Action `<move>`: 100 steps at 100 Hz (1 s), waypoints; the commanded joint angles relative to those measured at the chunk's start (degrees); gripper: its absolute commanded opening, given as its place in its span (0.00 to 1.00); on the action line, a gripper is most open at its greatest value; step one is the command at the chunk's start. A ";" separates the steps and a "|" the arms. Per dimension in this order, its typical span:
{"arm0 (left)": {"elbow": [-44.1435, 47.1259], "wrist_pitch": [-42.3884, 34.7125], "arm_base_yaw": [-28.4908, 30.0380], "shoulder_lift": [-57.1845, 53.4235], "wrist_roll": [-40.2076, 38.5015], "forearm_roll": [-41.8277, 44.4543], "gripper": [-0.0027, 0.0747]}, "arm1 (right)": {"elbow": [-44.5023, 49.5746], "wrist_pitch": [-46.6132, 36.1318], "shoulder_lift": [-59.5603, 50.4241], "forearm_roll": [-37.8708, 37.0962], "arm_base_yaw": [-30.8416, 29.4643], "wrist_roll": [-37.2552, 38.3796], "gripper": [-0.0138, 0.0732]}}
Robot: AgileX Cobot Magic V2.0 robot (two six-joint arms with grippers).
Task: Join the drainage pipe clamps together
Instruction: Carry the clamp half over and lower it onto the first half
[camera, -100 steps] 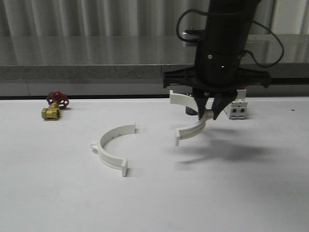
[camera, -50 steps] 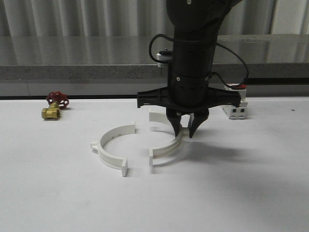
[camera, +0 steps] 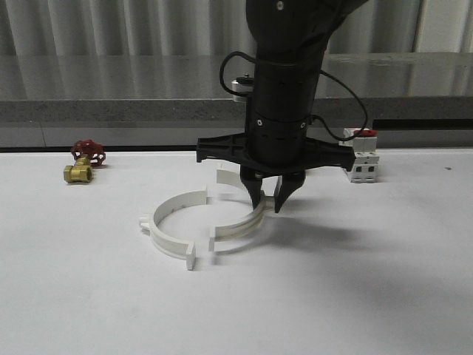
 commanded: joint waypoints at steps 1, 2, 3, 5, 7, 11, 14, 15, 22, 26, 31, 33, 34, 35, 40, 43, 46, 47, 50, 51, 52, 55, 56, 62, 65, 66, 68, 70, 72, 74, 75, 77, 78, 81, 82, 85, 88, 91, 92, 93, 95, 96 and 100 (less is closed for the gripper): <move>-1.45 -3.98 0.00 0.58 -0.18 -0.09 0.01 | -1.77 -1.93 -3.10 -0.60 0.52 0.14 0.26; -1.45 -3.98 0.00 0.58 -0.18 -0.09 0.01 | -1.77 -1.93 -3.10 -0.60 0.61 0.14 0.26; -1.45 -3.98 0.00 0.58 -0.18 -0.09 0.01 | -1.77 -1.93 -3.10 -0.60 0.61 0.14 0.26; -1.45 -3.98 0.00 0.58 -0.18 -0.09 0.01 | -1.77 -1.93 -3.10 -0.60 0.66 0.14 0.26; -1.45 -3.98 0.00 0.58 -0.18 -0.09 0.01 | -1.77 -1.93 -3.02 -0.60 0.74 0.14 0.26; -1.45 -3.98 0.00 0.58 -0.18 -0.09 0.01 | -1.77 -2.12 -2.99 -0.60 1.04 0.14 0.26; -1.45 -3.98 0.00 0.58 -0.18 -0.09 0.01 | -1.77 -2.26 -2.92 -0.60 1.03 0.22 0.26; -1.45 -3.98 0.00 0.58 -0.18 -0.09 0.01 | -1.77 -2.32 -2.87 -0.60 1.13 0.26 0.26; -1.45 -3.98 0.00 0.58 -0.18 -0.09 0.01 | -1.77 -2.52 -2.51 -0.60 1.24 0.89 0.26; -1.45 -3.98 0.00 0.58 -0.18 -0.09 0.01 | -1.77 -2.52 -2.30 -0.60 1.24 1.07 0.26; -1.45 -3.98 0.00 0.58 -0.18 -0.09 0.01 | -1.77 -2.52 -2.25 -0.60 1.24 1.13 0.26; -1.45 -3.98 0.00 0.58 -0.18 -0.09 0.01 | -1.77 -2.52 -2.26 -0.60 1.24 1.18 0.26; -1.45 -3.98 0.00 0.58 -0.18 -0.09 0.01 | -1.77 -2.52 -2.26 -0.60 1.24 1.18 0.26; -1.45 -3.98 0.00 0.58 -0.18 -0.09 0.01 | -1.77 -2.52 -2.26 -0.60 1.24 1.18 0.26; -1.45 -3.98 0.00 0.58 -0.18 -0.09 0.01 | -1.77 -2.52 -2.26 -0.60 1.24 1.23 0.26; -1.45 -3.98 0.00 0.58 -0.18 -0.09 0.01 | -1.77 -2.52 -2.26 -0.60 1.24 1.23 0.26; -1.45 -3.98 0.00 0.58 -0.18 -0.09 0.01 | -1.77 -2.52 -2.26 -0.60 1.24 1.23 0.26; -1.45 -3.98 0.00 0.58 -0.18 -0.09 0.01 | -1.77 -2.52 -2.26 -0.60 1.24 1.33 0.26; -1.45 -3.98 0.00 0.58 -0.18 -0.09 0.01 | -1.77 -2.52 -2.26 -0.60 1.24 1.54 0.26; -1.45 -3.98 0.00 0.58 -0.18 -0.09 0.01 | -1.77 -2.52 -2.26 -0.60 1.24 1.61 0.26; -1.45 -3.98 0.00 0.58 -0.18 -0.09 0.01 | -1.77 -2.52 -2.26 -0.60 1.24 1.61 0.26; -1.45 -3.98 0.00 0.58 -0.18 -0.09 0.01 | -1.77 -2.58 -2.26 -0.60 1.24 1.61 0.26; -1.45 -3.98 0.00 0.58 -0.18 -0.09 0.01 | -1.77 -2.58 -2.26 -0.60 1.24 1.61 0.26; -1.45 -3.98 0.00 0.58 -0.18 -0.09 0.01 | -1.77 -2.58 -2.26 -0.60 1.24 1.61 0.26; -1.45 -3.98 0.00 0.58 -0.18 -0.09 0.01 | -1.77 -2.58 -2.26 -0.60 1.24 1.61 0.26; -1.45 -3.98 0.00 0.58 -0.18 -0.09 0.01 | -1.77 -2.58 -2.26 -0.60 1.24 1.61 0.26; -1.45 -3.98 0.00 0.58 -0.18 -0.09 0.01 | -1.77 -2.58 -2.26 -0.60 1.24 1.61 0.26; -1.45 -3.98 0.00 0.58 -0.18 -0.09 0.01 | -1.77 -2.58 -2.26 -0.60 1.24 1.61 0.26; -1.45 -3.98 0.00 0.58 -0.18 -0.09 0.01 | -1.77 -2.58 -2.26 -0.60 1.24 1.61 0.26; -1.45 -3.98 0.00 0.58 -0.18 -0.09 0.01 | -1.77 -2.58 -2.26 -0.60 1.24 1.61 0.26; -1.45 -3.98 0.00 0.58 -0.18 -0.09 0.01 | -1.77 -2.58 -2.26 -0.60 1.24 1.61 0.26; -1.45 -3.98 0.00 0.58 -0.18 -0.09 0.01 | -1.77 -2.58 -2.26 -0.60 1.24 1.61 0.26; -1.45 -3.98 0.00 0.58 -0.18 -0.09 0.01 | -1.77 -2.58 -2.26 -0.60 1.24 1.61 0.26; -1.45 -3.98 0.00 0.58 -0.18 -0.09 0.01 | -1.77 -2.58 -2.26 -0.60 1.24 1.61 0.26; -1.45 -3.98 0.00 0.58 -0.18 -0.09 0.01 | -1.77 -2.58 -2.26 -0.60 1.24 1.61 0.26; -1.45 -3.98 0.00 0.58 -0.18 -0.09 0.01 | -1.77 -2.58 -2.26 -0.56 1.24 1.66 0.26; -1.45 -3.98 0.00 0.58 -0.18 -0.09 0.01 | -1.77 -2.58 -2.26 -0.48 1.24 1.66 0.26; -1.45 -3.98 0.00 0.58 -0.18 -0.09 0.01 | -1.77 -2.58 -2.18 -0.43 1.24 1.66 0.26; -1.45 -3.98 0.00 0.58 -0.18 -0.09 0.01 | -1.77 -2.58 -2.18 -0.43 1.24 1.66 0.26; -1.45 -3.98 0.00 0.58 -0.18 -0.09 0.01 | -1.77 -2.58 -2.18 -0.43 1.24 1.66 0.26; -1.45 -3.98 0.00 0.58 -0.18 -0.09 0.01 | -1.77 -2.58 -2.18 -0.35 1.24 1.66 0.26; -1.45 -3.98 0.00 0.58 -0.18 -0.09 0.01 | -1.77 -2.58 -2.13 -0.36 1.24 1.66 0.26; -1.45 -3.98 0.00 0.58 -0.18 -0.09 0.01 | -1.77 -2.58 -2.04 -0.29 1.24 1.66 0.26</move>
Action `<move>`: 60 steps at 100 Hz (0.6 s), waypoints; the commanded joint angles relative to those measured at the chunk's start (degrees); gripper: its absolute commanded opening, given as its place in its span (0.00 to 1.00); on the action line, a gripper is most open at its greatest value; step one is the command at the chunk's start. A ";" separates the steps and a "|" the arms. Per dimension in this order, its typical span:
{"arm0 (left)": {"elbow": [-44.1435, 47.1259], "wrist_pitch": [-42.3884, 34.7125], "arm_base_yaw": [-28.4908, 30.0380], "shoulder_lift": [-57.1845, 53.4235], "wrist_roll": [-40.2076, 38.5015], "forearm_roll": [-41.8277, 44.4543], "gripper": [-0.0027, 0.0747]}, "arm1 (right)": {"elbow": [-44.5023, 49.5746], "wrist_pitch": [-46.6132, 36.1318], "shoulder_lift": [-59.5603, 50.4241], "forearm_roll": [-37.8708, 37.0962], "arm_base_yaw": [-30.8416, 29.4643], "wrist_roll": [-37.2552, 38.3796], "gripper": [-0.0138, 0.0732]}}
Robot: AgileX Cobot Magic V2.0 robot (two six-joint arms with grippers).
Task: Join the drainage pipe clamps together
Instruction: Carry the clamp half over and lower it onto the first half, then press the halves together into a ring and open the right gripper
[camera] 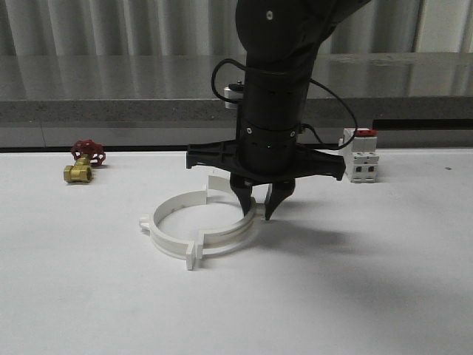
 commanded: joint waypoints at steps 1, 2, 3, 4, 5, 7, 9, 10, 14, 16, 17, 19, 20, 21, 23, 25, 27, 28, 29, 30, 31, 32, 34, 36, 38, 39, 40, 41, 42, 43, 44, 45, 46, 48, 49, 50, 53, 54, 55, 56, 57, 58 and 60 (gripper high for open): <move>-1.45 -3.98 0.00 0.58 -0.18 -0.09 0.01 | -1.77 -1.47 -2.87 -0.66 -0.06 0.13 0.26; -1.45 -3.98 0.00 0.58 -0.18 -0.09 0.01 | -1.77 -1.47 -2.85 -0.58 -0.06 0.13 0.26; -1.45 -3.98 0.00 0.58 -0.18 -0.09 0.01 | -1.77 -1.47 -2.87 -0.55 -0.06 0.13 0.26; -1.45 -3.98 0.00 0.58 -0.18 -0.09 0.01 | -1.77 -1.47 -2.78 -0.52 -0.06 0.13 0.26; -1.45 -3.98 0.00 0.58 -0.18 -0.09 0.01 | -1.77 -1.47 -2.75 -0.53 -0.06 0.13 0.26; -1.45 -3.98 0.00 0.58 -0.18 -0.09 0.01 | -1.77 -1.47 -2.64 -0.53 -0.06 0.13 0.26; -1.45 -3.98 0.00 0.58 -0.18 -0.09 0.01 | -1.77 -1.47 -2.53 -0.53 -0.06 0.13 0.26; -1.45 -3.98 0.00 0.58 -0.18 -0.09 0.01 | -1.77 -1.47 -2.44 -0.46 -0.06 0.13 0.26; -1.45 -3.98 0.00 0.58 -0.18 -0.09 0.01 | -1.77 -1.47 -2.16 -0.11 -0.06 0.13 0.26; -1.45 -3.98 0.00 0.58 -0.18 -0.09 0.01 | -1.77 -1.47 -2.10 0.06 -0.06 0.13 0.26; -1.45 -3.98 0.00 0.58 -0.18 -0.09 0.01 | -1.77 -1.47 -2.02 0.03 -0.06 0.13 0.26; -1.45 -3.98 0.00 0.58 -0.18 -0.09 0.01 | -1.77 -1.42 -1.91 0.20 -0.06 0.13 0.26; -1.45 -3.98 0.00 0.58 -0.18 -0.09 0.01 | -1.77 -1.42 -1.85 0.32 -0.06 0.13 0.26; -1.45 -3.98 0.00 0.58 -0.18 -0.09 0.01 | -1.77 -1.42 -1.80 0.32 -0.06 0.13 0.26; -1.45 -3.98 0.00 0.58 -0.18 -0.09 0.01 | -1.77 -1.47 -1.80 0.45 -0.06 0.13 0.26; -1.45 -3.98 0.00 0.58 -0.18 -0.09 0.01 | -1.77 -1.47 -1.71 0.53 -0.06 0.13 0.26; -1.45 -3.98 0.00 0.58 -0.18 -0.09 0.01 | -1.77 -1.47 -1.71 0.53 -0.06 0.13 0.26; -1.45 -3.98 0.00 0.58 -0.18 -0.09 0.01 | -1.77 -1.47 -1.71 0.53 -0.06 0.13 0.26; -1.45 -3.98 0.00 0.58 -0.18 -0.09 0.01 | -1.77 -1.47 -1.71 0.53 -0.06 0.13 0.26; -1.45 -3.98 0.00 0.58 -0.18 -0.09 0.01 | -1.77 -1.47 -1.67 0.53 -0.06 0.13 0.26; -1.45 -3.98 0.00 0.58 -0.18 -0.09 0.01 | -1.77 -1.47 -1.67 0.53 -0.06 0.13 0.26; -1.45 -3.98 0.00 0.58 -0.18 -0.09 0.01 | -1.77 -1.47 -1.67 0.53 -0.06 0.13 0.26; -1.45 -3.98 0.00 0.58 -0.18 -0.09 0.01 | -1.77 -1.47 -1.68 0.57 -0.06 0.13 0.26; -1.45 -3.98 0.00 0.58 -0.18 -0.09 0.01 | -1.77 -1.47 -1.61 0.57 -0.06 0.13 0.26; -1.45 -3.98 0.00 0.58 -0.18 -0.09 0.01 | -1.77 -1.41 -1.55 0.57 -0.06 0.13 0.26; -1.45 -3.98 0.00 0.58 -0.18 -0.09 0.01 | -1.77 -1.41 -1.51 0.57 -0.06 0.13 0.26; -1.45 -3.98 0.00 0.58 -0.18 -0.09 0.01 | -1.77 -1.41 -1.49 0.57 -0.06 0.13 0.26; -1.45 -3.98 0.00 0.58 -0.18 -0.09 0.01 | -1.77 -1.41 -1.50 0.73 -0.06 0.13 0.26; -1.45 -3.98 0.00 0.58 -0.18 -0.09 0.01 | -1.77 -1.41 -1.43 0.73 -0.06 0.13 0.26; -1.45 -3.98 0.00 0.58 -0.18 -0.09 0.01 | -1.77 -1.41 -1.43 0.90 -0.06 0.13 0.26; -1.45 -3.98 0.00 0.58 -0.18 -0.09 0.01 | -1.77 -1.41 -1.33 0.98 -0.06 0.13 0.26; -1.45 -3.98 0.00 0.58 -0.18 -0.09 0.01 | -1.77 -1.41 -1.35 1.03 -0.06 0.13 0.26; -1.45 -3.98 0.00 0.58 -0.18 -0.09 0.01 | -1.77 -1.41 -1.23 1.17 -0.06 0.13 0.26; -1.45 -3.98 0.00 0.58 -0.18 -0.09 0.01 | -1.77 -1.41 -1.17 1.30 -0.06 0.13 0.26; -1.45 -3.98 0.00 0.58 -0.18 -0.09 0.01 | -1.77 -1.41 -1.19 1.43 -0.06 0.13 0.26; -1.45 -3.98 0.00 0.58 -0.18 -0.09 0.01 | -1.77 -1.41 -1.19 1.55 -0.06 0.13 0.26; -1.45 -3.98 0.00 0.58 -0.18 -0.09 0.01 | -1.77 -1.41 -1.15 1.74 -0.06 0.13 0.26; -1.45 -3.98 0.00 0.58 -0.18 -0.09 0.01 | -1.77 -1.41 -1.15 1.81 -0.06 0.13 0.26; -1.45 -3.98 0.00 0.58 -0.18 -0.09 0.01 | -1.77 -1.41 -1.15 1.81 -0.06 0.13 0.26; -1.45 -3.98 0.00 0.58 -0.18 -0.09 0.01 | -1.77 -1.41 -1.15 1.85 -0.06 0.13 0.26; -1.45 -3.98 0.00 0.58 -0.18 -0.09 0.01 | -1.77 -1.41 -1.15 1.85 -0.06 0.13 0.26; -1.45 -3.98 0.00 0.58 -0.18 -0.09 0.01 | -1.77 -1.41 -1.15 1.85 -0.06 0.13 0.26; -1.45 -3.98 0.00 0.58 -0.18 -0.09 0.01 | -1.77 -1.47 -1.15 1.82 -0.06 0.13 0.26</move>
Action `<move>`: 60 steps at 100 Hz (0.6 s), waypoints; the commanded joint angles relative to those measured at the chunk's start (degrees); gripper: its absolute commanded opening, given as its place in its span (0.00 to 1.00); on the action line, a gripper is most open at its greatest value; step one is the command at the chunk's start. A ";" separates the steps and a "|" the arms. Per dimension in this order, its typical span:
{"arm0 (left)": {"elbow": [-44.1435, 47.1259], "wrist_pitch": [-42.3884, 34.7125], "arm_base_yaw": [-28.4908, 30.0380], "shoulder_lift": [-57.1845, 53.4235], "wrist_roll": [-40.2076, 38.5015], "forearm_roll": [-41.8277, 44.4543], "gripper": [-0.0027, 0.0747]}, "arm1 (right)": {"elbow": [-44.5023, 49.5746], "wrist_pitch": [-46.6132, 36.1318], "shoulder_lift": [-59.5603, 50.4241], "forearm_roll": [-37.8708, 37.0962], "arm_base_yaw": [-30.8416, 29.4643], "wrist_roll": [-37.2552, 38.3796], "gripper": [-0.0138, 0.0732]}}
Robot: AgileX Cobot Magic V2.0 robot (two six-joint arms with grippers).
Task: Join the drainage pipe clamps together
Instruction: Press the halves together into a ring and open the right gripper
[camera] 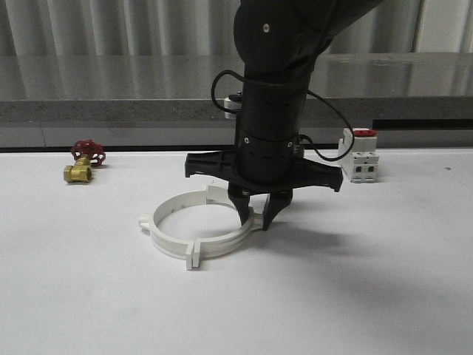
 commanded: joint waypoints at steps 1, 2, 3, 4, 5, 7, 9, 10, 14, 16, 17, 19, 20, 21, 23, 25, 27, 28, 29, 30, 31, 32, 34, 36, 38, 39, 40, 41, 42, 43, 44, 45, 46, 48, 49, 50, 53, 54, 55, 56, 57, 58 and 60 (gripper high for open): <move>-1.45 -3.98 0.00 0.58 -0.18 -0.09 0.01 | -1.68 -1.23 -2.56 -0.02 -0.06 -0.10 0.26; -1.45 -3.98 0.00 0.58 -0.18 -0.09 0.01 | -1.68 -1.23 -2.56 -0.02 -0.06 -0.10 0.26; -1.45 -3.98 0.00 0.58 -0.18 -0.09 0.01 | -1.68 -1.24 -2.56 -0.02 -0.06 -0.10 0.26; -1.45 -3.98 0.00 0.58 -0.18 -0.09 0.01 | -1.68 -1.24 -2.56 -0.02 -0.06 -0.10 0.27; -1.45 -3.98 0.00 0.58 -0.18 -0.09 0.01 | -1.68 -1.24 -2.56 -0.02 -0.06 -0.10 0.27; -1.45 -3.98 0.00 0.58 -0.18 -0.09 0.01 | -1.68 -1.24 -2.56 -0.02 -0.06 -0.10 0.28; -1.45 -3.98 0.00 0.58 -0.18 -0.09 0.01 | -1.68 -1.24 -2.56 -0.02 -0.06 -0.10 0.29; -1.45 -3.98 0.00 0.58 -0.18 -0.09 0.01 | -1.68 -1.24 -2.56 -0.02 -0.06 -0.10 0.29; -1.45 -3.98 0.00 0.58 -0.18 -0.09 0.01 | -1.68 -1.24 -2.56 -0.02 -0.06 -0.10 0.33; -1.45 -3.98 0.00 0.58 -0.18 -0.09 0.01 | -1.68 -1.24 -2.56 -0.02 -0.06 -0.10 0.35; -1.45 -3.98 0.00 0.58 -0.18 -0.09 0.01 | -1.68 -1.29 -2.56 -0.02 -0.06 -0.10 0.37; -1.45 -3.98 0.00 0.58 -0.18 -0.09 0.01 | -1.68 -1.29 -2.56 -0.02 -0.06 -0.10 0.39; -1.45 -3.98 0.00 0.58 -0.18 -0.09 0.01 | -1.68 -1.29 -2.56 -0.02 -0.06 -0.10 0.41; -1.45 -3.98 0.00 0.58 -0.18 -0.09 0.01 | -1.68 -1.29 -2.56 -0.02 -0.06 -0.10 0.42; -1.45 -3.98 0.00 0.58 -0.18 -0.09 0.01 | -1.68 -1.29 -2.56 -0.02 -0.06 -0.15 0.47; -1.45 -3.98 0.00 0.58 -0.18 -0.09 0.01 | -1.68 -1.29 -2.56 -0.02 -0.06 -0.15 0.49; -1.45 -3.98 0.00 0.58 -0.18 -0.09 0.01 | -1.68 -1.29 -2.56 -0.02 -0.06 -0.15 0.53; -1.45 -3.98 0.00 0.58 -0.18 -0.09 0.01 | -1.68 -1.29 -2.56 -0.02 -0.06 -0.15 0.54; -1.45 -3.98 0.00 0.58 -0.18 -0.09 0.01 | -1.68 -1.29 -2.56 -0.02 -0.06 -0.15 0.55; -1.45 -3.98 0.00 0.58 -0.18 -0.09 0.01 | -1.68 -1.29 -2.56 -0.02 -0.06 -0.15 0.57; -1.45 -3.98 0.00 0.58 -0.18 -0.09 0.01 | -1.68 -1.29 -2.56 -0.02 -0.06 -0.15 0.60; -1.45 -3.98 0.00 0.58 -0.18 -0.09 0.01 | -1.68 -1.29 -2.56 -0.02 -0.06 -0.15 0.61; -1.45 -3.98 0.00 0.58 -0.18 -0.09 0.01 | -1.68 -1.29 -2.56 -0.02 -0.06 -0.15 0.64; -1.45 -3.98 0.00 0.58 -0.18 -0.09 0.01 | -1.68 -1.29 -2.56 -0.02 -0.06 -0.15 0.66; -1.45 -3.98 0.00 0.58 -0.18 -0.09 0.01 | -1.68 -1.29 -2.56 -0.02 -0.06 -0.15 0.69; -1.45 -3.98 0.00 0.58 -0.18 -0.09 0.01 | -1.68 -1.29 -2.56 -0.02 -0.06 -0.15 0.70; -1.45 -3.98 0.00 0.58 -0.18 -0.09 0.01 | -1.68 -1.29 -2.56 -0.02 -0.06 -0.15 0.70; -1.45 -3.98 0.00 0.58 -0.18 -0.09 0.01 | -1.68 -1.35 -2.56 -0.02 -0.06 -0.15 0.71; -1.45 -3.98 0.00 0.58 -0.18 -0.09 0.01 | -1.68 -1.34 -2.56 -0.02 -0.06 -0.15 0.72; -1.45 -3.98 0.00 0.58 -0.18 -0.09 0.01 | -1.68 -1.41 -2.56 -0.02 -0.06 -0.15 0.73; -1.45 -3.98 0.00 0.58 -0.18 -0.09 0.01 | -1.68 -1.41 -2.56 -0.02 -0.06 -0.15 0.73; -1.45 -3.98 0.00 0.58 -0.18 -0.09 0.01 | -1.68 -1.41 -2.56 -0.02 -0.06 -0.15 0.73; -1.45 -3.98 0.00 0.58 -0.18 -0.09 0.01 | -1.68 -1.41 -2.56 -0.02 -0.06 -0.15 0.73; -1.45 -3.98 0.00 0.58 -0.18 -0.09 0.01 | -1.68 -1.41 -2.56 -0.02 -0.06 -0.15 0.73; -1.45 -3.98 0.00 0.58 -0.18 -0.09 0.01 | -1.68 -1.41 -2.56 -0.02 -0.06 -0.15 0.73; -1.45 -3.98 0.00 0.58 -0.18 -0.09 0.01 | -1.68 -1.41 -2.56 -0.02 -0.06 -0.15 0.73; -1.45 -3.98 0.00 0.58 -0.18 -0.09 0.01 | -1.68 -1.41 -2.56 -0.02 -0.06 -0.15 0.73; -1.45 -3.98 0.00 0.58 -0.18 -0.09 0.01 | -1.68 -1.41 -2.56 -0.02 -0.06 -0.15 0.73; -1.45 -3.98 0.00 0.58 -0.18 -0.09 0.01 | -1.68 -1.41 -2.56 -0.02 -0.06 -0.15 0.73; -1.45 -3.98 0.00 0.58 -0.18 -0.09 0.01 | -1.68 -1.35 -2.56 -0.02 -0.06 -0.15 0.73; -1.45 -3.98 0.00 0.58 -0.18 -0.09 0.01 | -1.68 -1.28 -2.56 -0.02 -0.06 -0.15 0.73; -1.45 -3.98 0.00 0.58 -0.18 -0.09 0.01 | -1.68 -1.28 -2.56 -0.02 -0.06 -0.15 0.73; -1.45 -3.98 0.00 0.58 -0.18 -0.09 0.01 | -1.68 -1.21 -2.56 -0.02 -0.06 -0.15 0.73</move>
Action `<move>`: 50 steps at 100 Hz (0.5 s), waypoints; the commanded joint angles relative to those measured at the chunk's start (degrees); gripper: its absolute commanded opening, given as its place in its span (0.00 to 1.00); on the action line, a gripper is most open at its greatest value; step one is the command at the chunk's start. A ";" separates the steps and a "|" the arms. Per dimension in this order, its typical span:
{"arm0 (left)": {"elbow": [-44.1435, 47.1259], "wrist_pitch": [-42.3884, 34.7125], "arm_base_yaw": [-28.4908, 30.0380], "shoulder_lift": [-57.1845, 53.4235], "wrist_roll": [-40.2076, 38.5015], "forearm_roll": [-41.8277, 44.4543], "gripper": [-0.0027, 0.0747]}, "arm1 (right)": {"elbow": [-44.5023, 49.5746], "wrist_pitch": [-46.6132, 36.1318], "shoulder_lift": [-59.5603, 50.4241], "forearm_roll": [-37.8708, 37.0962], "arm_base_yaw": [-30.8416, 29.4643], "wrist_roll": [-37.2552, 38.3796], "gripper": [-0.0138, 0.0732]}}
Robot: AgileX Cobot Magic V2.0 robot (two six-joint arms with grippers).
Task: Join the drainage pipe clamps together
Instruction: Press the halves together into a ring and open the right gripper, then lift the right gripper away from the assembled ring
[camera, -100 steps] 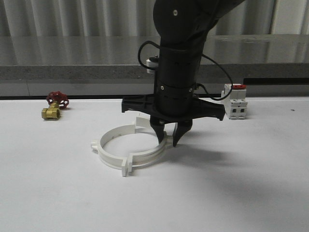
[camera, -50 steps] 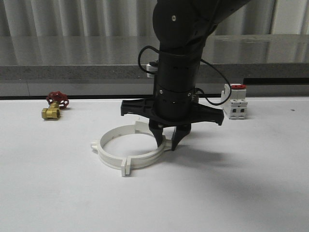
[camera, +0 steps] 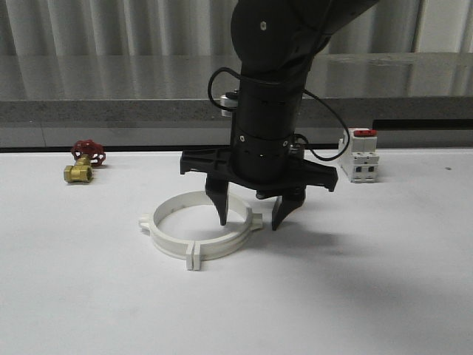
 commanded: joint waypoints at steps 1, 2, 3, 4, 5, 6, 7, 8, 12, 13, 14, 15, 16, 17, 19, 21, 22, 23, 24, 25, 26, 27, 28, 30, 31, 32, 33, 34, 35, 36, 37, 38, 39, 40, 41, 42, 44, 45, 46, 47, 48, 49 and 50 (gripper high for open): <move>-1.45 -3.98 0.00 0.58 -0.18 -0.09 0.01 | -1.35 -0.49 -2.64 -0.61 -0.06 -0.15 0.73; -1.45 -3.98 0.00 0.58 -0.18 -0.09 0.01 | -1.35 -0.44 -2.70 -0.61 -0.06 -0.15 0.73; -1.45 -3.98 0.00 0.58 -0.18 -0.09 0.01 | -1.35 -0.44 -2.70 -0.61 -0.06 -0.15 0.73; -1.45 -3.98 0.00 0.58 -0.18 -0.09 0.01 | -1.35 -0.44 -2.70 -0.61 -0.06 -0.15 0.73; -1.45 -3.98 0.00 0.58 -0.18 -0.09 0.01 | -1.35 -0.42 -2.76 -0.61 -0.06 -0.15 0.73; -1.45 -3.98 0.00 0.58 -0.18 -0.09 0.01 | -1.35 -0.36 -2.75 -0.61 -0.06 -0.15 0.73; -1.45 -3.98 0.00 0.58 -0.18 -0.09 0.01 | -1.35 -0.35 -2.75 -0.61 -0.06 -0.20 0.73; -1.45 -3.98 0.00 0.58 -0.18 -0.09 0.01 | -1.35 -0.30 -2.75 -0.66 -0.06 -0.20 0.73; -1.45 -3.98 0.00 0.58 -0.18 -0.09 0.01 | -1.35 -0.23 -2.92 -0.66 -0.06 -0.20 0.73; -1.45 -3.98 0.00 0.58 -0.18 -0.09 0.01 | -1.35 -0.24 -2.98 -0.66 -0.06 -0.26 0.73; -1.45 -3.98 0.00 0.58 -0.18 -0.09 0.01 | -1.35 -0.24 -2.98 -0.66 -0.06 -0.34 0.73; -1.45 -3.98 0.00 0.58 -0.18 -0.09 0.01 | -1.35 -0.24 -3.14 -0.66 -0.06 -0.41 0.73; -1.45 -3.98 0.00 0.58 -0.18 -0.09 0.01 | -1.35 -0.24 -3.20 -0.66 -0.06 -0.52 0.73; -1.45 -3.98 0.00 0.58 -0.18 -0.09 0.01 | -1.35 -0.30 -3.29 -0.66 -0.06 -0.75 0.73; -1.45 -3.98 0.00 0.58 -0.18 -0.09 0.01 | -1.35 -0.37 -3.39 -0.66 -0.06 -1.22 0.73; -1.45 -3.98 0.00 0.58 -0.18 -0.09 0.01 | -1.35 -0.55 -3.62 -0.66 -0.06 -1.88 0.73; -1.45 -3.98 0.00 0.58 -0.18 -0.09 0.01 | -1.35 -0.64 -3.80 -0.66 -0.06 -2.30 0.73; -1.45 -3.98 0.00 0.58 -0.18 -0.09 0.01 | -1.35 -0.72 -3.99 -0.66 -0.06 -2.55 0.73; -1.45 -3.98 0.00 0.58 -0.18 -0.09 0.01 | -1.35 -0.71 -4.05 -0.66 -0.06 -2.96 0.73; -1.45 -3.98 0.00 0.58 -0.18 -0.09 0.01 | -1.35 -0.71 -4.13 -0.66 -0.06 -2.96 0.73; -1.45 -3.98 0.00 0.58 -0.18 -0.09 0.01 | -1.35 -0.71 -4.22 -0.66 -0.06 -3.35 0.73; -1.45 -3.98 0.00 0.58 -0.18 -0.09 0.01 | -1.35 -0.71 -4.44 -0.66 -0.06 -3.53 0.73; -1.45 -3.98 0.00 0.58 -0.18 -0.09 0.01 | -1.35 -0.71 -4.56 -0.66 -0.06 -3.91 0.73; -1.45 -3.98 0.00 0.58 -0.18 -0.09 0.01 | -1.35 -0.78 -5.08 -0.66 -0.12 -4.39 0.73; -1.45 -3.98 0.00 0.58 -0.18 -0.09 0.01 | -1.35 -0.78 -5.17 -0.66 -0.18 -4.56 0.73; -1.45 -3.98 0.00 0.58 -0.18 -0.09 0.01 | -1.35 -0.78 -5.25 -0.66 -0.18 -4.74 0.73; -1.45 -3.98 0.00 0.58 -0.18 -0.09 0.01 | -1.35 -0.78 -5.50 -0.71 -0.23 -5.02 0.73; -1.45 -3.98 0.00 0.58 -0.18 -0.09 0.01 | -1.35 -0.78 -5.65 -0.71 -0.23 -5.16 0.73; -1.45 -3.98 0.00 0.58 -0.18 -0.09 0.01 | -1.35 -0.78 -5.79 -0.71 -0.31 -5.40 0.73; -1.45 -3.98 0.00 0.58 -0.18 -0.09 0.01 | -1.35 -0.81 -6.11 -0.71 -0.31 -5.41 0.73; -1.45 -3.98 0.00 0.58 -0.18 -0.09 0.01 | -1.35 -0.81 -6.24 -0.71 -0.38 -5.56 0.73; -1.45 -3.98 0.00 0.58 -0.18 -0.09 0.01 | -1.35 -0.84 -6.35 -0.84 -0.39 -5.70 0.73; -1.45 -3.98 0.00 0.58 -0.18 -0.09 0.01 | -1.35 -0.84 -6.58 -0.97 -0.46 -5.75 0.73; -1.45 -3.98 0.00 0.58 -0.18 -0.09 0.01 | -1.35 -0.84 -6.75 -1.16 -0.54 -5.84 0.73; -1.45 -3.98 0.00 0.58 -0.18 -0.09 0.01 | -1.35 -0.96 -7.15 -1.26 -0.60 -5.83 0.73; -1.45 -3.98 0.00 0.58 -0.18 -0.09 0.01 | -1.35 -1.05 -7.48 -1.44 -0.72 -5.83 0.73; -1.45 -3.98 0.00 0.58 -0.18 -0.09 0.01 | -1.29 -1.11 -7.76 -1.62 -0.77 -5.83 0.73; -1.45 -3.98 0.00 0.58 -0.18 -0.09 0.01 | -1.29 -1.11 -7.96 -1.83 -0.77 -5.83 0.73; -1.45 -3.98 0.00 0.58 -0.18 -0.09 0.01 | -1.29 -1.25 -8.39 -1.97 -0.77 -5.83 0.73; -1.45 -3.98 0.00 0.58 -0.18 -0.09 0.01 | -1.29 -1.31 -8.58 -2.29 -0.84 -5.99 0.73; -1.45 -3.98 0.00 0.58 -0.18 -0.09 0.01 | -1.29 -1.40 -8.96 -2.43 -0.90 -6.11 0.73; -1.45 -3.98 0.00 0.58 -0.18 -0.09 0.01 | -1.29 -1.43 -9.17 -2.69 -0.97 -6.37 0.73; -1.45 -3.98 0.00 0.58 -0.18 -0.09 0.01 | -1.29 -1.50 -9.65 -2.96 -0.98 -6.62 0.73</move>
